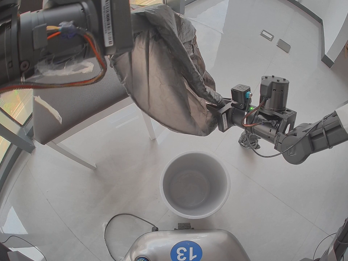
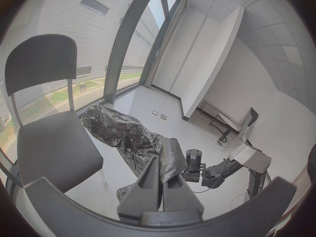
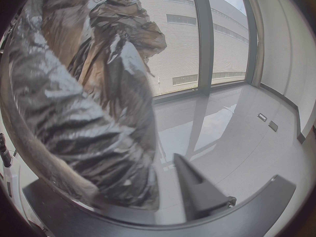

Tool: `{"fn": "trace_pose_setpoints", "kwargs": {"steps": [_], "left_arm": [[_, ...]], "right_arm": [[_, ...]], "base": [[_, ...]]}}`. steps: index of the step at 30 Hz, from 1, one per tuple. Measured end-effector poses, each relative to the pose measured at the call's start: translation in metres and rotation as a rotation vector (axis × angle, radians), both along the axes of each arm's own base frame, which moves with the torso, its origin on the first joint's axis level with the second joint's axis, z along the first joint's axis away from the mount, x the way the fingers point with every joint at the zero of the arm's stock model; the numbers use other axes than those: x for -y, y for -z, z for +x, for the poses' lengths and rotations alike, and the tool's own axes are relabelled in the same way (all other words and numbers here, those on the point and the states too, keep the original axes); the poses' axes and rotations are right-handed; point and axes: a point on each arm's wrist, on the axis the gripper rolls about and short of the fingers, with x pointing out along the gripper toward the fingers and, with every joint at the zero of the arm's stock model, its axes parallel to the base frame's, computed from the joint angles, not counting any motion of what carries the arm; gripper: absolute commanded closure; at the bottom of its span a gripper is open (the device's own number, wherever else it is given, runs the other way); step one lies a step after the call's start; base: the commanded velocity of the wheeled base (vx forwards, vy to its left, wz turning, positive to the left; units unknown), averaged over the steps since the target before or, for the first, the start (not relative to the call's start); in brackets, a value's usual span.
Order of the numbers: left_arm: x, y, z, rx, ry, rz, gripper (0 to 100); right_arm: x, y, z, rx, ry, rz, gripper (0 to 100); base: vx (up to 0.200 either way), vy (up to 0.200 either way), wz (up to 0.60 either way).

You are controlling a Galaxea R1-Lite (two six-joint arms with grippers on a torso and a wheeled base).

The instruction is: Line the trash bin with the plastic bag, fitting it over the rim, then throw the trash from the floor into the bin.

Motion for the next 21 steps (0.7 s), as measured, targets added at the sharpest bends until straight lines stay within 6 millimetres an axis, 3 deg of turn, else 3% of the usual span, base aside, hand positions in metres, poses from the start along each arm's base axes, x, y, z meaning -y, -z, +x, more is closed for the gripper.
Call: {"fn": "trace_pose_setpoints", "kwargs": {"steps": [11,21], "left_arm": [[0.001,0.011,0.001,-0.026,-0.003,0.034,100],[-0.007,0.064,-0.003,-0.204,-0.018,0.204,100]], "right_arm": [[0.005,0.015,-0.008,-0.034,0.002,-0.019,100],[0.03,0.032,-0.064,-0.134,-0.022,-0.072,100]], "base": [[0.0,0.0,0.0],[0.0,0.0,0.0]]}}
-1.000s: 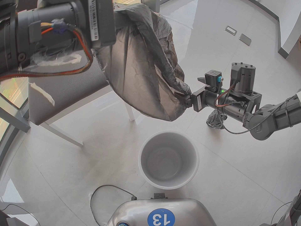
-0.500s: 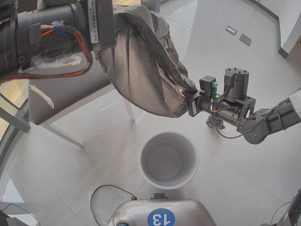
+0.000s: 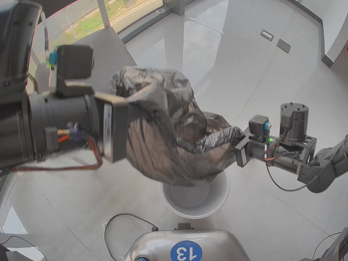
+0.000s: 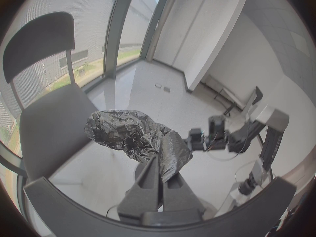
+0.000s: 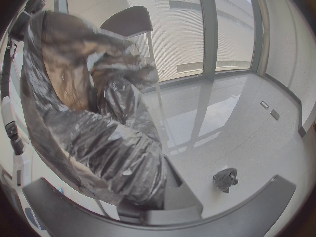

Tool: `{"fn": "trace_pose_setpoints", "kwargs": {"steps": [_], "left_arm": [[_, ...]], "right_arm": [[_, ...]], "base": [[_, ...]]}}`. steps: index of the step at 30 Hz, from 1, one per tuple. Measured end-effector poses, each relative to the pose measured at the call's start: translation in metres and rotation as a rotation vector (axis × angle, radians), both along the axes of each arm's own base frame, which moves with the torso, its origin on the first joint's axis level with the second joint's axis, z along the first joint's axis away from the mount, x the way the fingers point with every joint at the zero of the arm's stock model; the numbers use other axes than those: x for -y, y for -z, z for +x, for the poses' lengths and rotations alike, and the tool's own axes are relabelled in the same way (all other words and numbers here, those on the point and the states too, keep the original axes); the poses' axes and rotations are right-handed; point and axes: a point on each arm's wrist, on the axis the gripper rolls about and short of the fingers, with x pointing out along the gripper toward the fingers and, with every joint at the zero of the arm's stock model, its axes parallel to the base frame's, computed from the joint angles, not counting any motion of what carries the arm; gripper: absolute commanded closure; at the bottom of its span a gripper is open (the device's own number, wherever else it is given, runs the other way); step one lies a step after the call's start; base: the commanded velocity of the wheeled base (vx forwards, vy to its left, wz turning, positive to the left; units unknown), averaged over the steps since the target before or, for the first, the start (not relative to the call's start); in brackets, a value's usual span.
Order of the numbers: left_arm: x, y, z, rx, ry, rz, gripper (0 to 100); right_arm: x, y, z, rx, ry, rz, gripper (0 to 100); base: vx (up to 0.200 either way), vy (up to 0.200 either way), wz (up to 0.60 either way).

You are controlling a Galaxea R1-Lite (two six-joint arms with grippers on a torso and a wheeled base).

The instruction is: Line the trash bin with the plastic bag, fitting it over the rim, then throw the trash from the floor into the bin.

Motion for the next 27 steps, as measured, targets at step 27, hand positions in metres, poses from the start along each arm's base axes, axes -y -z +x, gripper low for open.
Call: {"fn": "trace_pose_setpoints", "kwargs": {"steps": [27], "left_arm": [[0.02,0.064,-0.026,-0.391,0.088,0.194,100]], "right_arm": [[0.038,-0.005,-0.132,-0.238,-0.149,-0.066,100]], "base": [[0.0,0.0,0.0]]}}
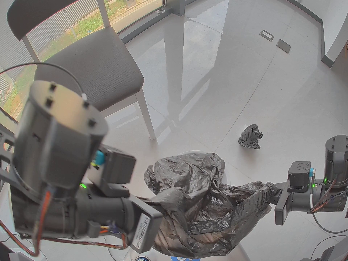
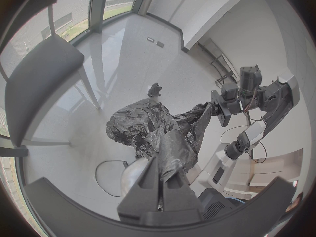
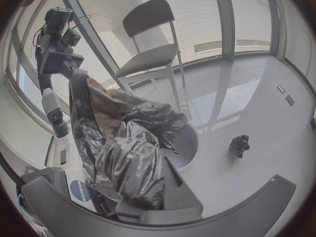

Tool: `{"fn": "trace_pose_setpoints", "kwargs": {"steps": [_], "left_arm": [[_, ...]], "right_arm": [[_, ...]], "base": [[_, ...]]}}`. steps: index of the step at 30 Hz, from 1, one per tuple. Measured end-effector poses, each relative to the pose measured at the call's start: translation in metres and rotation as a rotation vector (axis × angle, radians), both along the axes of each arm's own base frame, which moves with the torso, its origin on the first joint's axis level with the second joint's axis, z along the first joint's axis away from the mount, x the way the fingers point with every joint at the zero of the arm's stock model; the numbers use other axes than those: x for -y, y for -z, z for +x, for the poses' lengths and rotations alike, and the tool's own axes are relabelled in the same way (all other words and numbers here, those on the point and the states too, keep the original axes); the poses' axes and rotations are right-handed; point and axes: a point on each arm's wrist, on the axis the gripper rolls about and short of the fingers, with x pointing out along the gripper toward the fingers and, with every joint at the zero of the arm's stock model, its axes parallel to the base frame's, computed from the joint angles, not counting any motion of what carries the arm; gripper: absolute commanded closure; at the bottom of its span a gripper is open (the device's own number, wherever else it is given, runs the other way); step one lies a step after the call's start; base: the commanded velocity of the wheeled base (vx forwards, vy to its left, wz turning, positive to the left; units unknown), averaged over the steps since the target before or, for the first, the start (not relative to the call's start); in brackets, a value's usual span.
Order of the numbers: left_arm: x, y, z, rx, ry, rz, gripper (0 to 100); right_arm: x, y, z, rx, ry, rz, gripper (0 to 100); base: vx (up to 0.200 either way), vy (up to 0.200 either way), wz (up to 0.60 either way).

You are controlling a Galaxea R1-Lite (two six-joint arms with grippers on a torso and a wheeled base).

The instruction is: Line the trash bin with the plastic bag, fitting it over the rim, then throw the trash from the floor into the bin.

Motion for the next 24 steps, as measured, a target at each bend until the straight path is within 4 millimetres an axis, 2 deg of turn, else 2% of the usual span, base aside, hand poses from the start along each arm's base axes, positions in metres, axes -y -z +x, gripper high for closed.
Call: {"fn": "trace_pose_setpoints", "kwargs": {"steps": [6,11,24], "left_arm": [[0.025,0.019,0.008,-0.141,0.035,0.005,100],[0.04,0.034,0.019,-0.187,0.023,0.039,100],[0.075,0.067,0.058,-0.22,-0.014,0.035,100]], "right_arm": [[0.004,0.005,-0.005,-0.085,0.032,0.002,100],[0.003,0.013,-0.002,-0.147,0.058,0.002,100],[-0.001,0.038,0.027,-0.24,0.129,-0.048,100]], "base": [[0.0,0.0,0.0],[0.0,0.0,0.0],[0.0,0.0,0.0]]}}
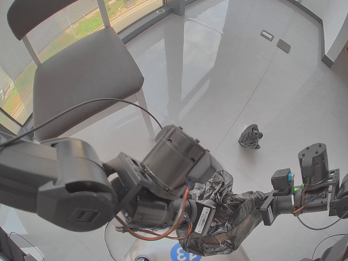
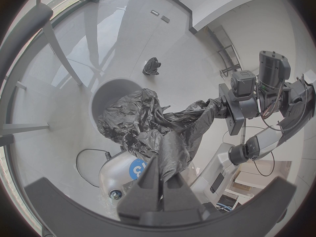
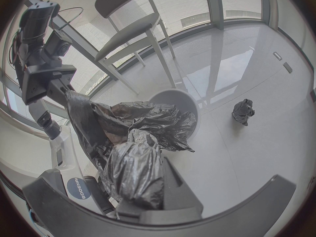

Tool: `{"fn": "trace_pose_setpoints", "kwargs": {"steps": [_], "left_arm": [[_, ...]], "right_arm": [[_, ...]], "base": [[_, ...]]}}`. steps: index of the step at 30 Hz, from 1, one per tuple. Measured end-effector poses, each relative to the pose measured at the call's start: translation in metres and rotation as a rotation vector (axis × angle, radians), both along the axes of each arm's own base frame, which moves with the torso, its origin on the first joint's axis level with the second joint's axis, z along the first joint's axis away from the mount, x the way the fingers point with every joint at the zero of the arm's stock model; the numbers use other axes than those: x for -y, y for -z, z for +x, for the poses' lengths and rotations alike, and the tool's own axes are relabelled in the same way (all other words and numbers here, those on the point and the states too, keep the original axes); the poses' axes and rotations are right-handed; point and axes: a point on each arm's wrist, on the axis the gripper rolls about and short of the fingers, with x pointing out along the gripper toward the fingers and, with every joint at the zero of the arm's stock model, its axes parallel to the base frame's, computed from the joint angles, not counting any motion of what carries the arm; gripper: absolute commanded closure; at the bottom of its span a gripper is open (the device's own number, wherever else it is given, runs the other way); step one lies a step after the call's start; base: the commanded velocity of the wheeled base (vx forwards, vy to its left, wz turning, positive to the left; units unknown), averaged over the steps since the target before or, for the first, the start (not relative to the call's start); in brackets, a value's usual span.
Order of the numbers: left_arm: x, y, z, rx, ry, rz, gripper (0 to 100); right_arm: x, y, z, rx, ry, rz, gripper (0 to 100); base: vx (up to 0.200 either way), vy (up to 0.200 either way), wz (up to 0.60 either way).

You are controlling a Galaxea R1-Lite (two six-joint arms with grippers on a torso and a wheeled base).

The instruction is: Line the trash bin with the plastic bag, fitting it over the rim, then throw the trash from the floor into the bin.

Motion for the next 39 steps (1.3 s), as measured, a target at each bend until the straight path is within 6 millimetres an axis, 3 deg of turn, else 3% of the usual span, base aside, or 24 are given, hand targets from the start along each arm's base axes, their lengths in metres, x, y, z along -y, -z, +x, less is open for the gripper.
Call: {"fn": "trace_pose_setpoints", "kwargs": {"steps": [6,16,21,32,39], "left_arm": [[0.008,0.011,0.016,-0.022,-0.022,0.012,100],[0.004,0.025,0.053,-0.048,-0.104,0.019,100],[0.004,0.03,0.072,-0.045,-0.144,0.009,100],[-0.016,0.035,0.096,-0.052,-0.235,0.027,100],[-0.029,0.038,0.106,-0.059,-0.281,0.041,100]], "right_arm": [[-0.009,0.009,0.02,0.014,0.007,0.02,100],[-0.033,0.024,0.062,0.017,0.008,0.025,100],[-0.035,0.034,0.078,0.011,0.026,0.014,100],[0.005,0.046,0.103,-0.011,0.165,-0.01,100],[0.019,0.049,0.109,-0.016,0.209,-0.009,100]], "base": [[0.0,0.0,0.0],[0.0,0.0,0.0],[0.0,0.0,0.0],[0.0,0.0,0.0],[0.0,0.0,0.0]]}}
